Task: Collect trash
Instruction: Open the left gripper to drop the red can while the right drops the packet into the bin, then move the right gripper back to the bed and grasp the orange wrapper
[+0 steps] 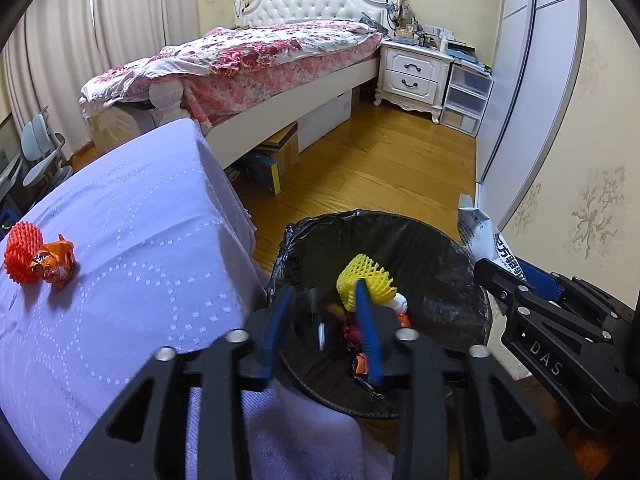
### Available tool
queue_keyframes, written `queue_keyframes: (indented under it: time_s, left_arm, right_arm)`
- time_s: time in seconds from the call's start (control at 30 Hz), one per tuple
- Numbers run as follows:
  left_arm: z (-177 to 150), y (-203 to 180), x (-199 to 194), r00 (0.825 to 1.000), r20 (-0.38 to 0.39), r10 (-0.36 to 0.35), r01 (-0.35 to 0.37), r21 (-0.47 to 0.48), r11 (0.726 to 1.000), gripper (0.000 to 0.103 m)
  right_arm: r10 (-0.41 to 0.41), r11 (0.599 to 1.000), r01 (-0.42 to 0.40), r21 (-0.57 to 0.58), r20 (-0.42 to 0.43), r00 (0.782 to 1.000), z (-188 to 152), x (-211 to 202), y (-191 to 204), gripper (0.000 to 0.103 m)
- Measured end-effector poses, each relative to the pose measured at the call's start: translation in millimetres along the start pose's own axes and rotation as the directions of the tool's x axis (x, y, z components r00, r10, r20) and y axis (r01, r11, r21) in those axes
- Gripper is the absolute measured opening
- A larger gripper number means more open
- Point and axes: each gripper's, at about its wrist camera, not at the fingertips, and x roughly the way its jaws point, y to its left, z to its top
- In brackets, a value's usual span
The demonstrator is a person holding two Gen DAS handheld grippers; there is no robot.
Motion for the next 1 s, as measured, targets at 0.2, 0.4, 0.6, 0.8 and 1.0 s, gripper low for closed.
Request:
queue_keyframes:
  time_s: [0.2,0.4,0.6,0.8,1.0]
  left_arm:
    - [1,3,-6,0.999,0.032,0.010,-0.009,-0.024,1.000,0.069]
    - [1,14,-14,0.996,0.061,0.068,-0.065,-0.046,0.997,0.075]
    - [-7,47,-27,0.987,0.063,0.147,-0.141,-0.091,0.986,0.079]
    - [-23,101,-42,0.970,0.039,0.239,-0.229,-0.176,0.957,0.081]
    - [-42,162,-56,0.932,0.002,0.363,-0.350,-0.260,0.900,0.083]
  right_arm:
    - [-0.026,1.000,0.025,0.016,0.009,1.000,-1,-2,-7,0.044]
    - [-0.029,1.000,0.029,0.011,0.020,0.999,-1,-7,-6,0.056]
    - [0.010,1.000,-0.010,-0.011,0.010,1.000,0,-10,11,0.062]
    - [0.080,0.994,-0.079,-0.079,0.003,0.997,4,-13,54,0.069]
    - [0.158,0.972,-0.159,-0.173,-0.023,0.987,6,-10,114,0.076]
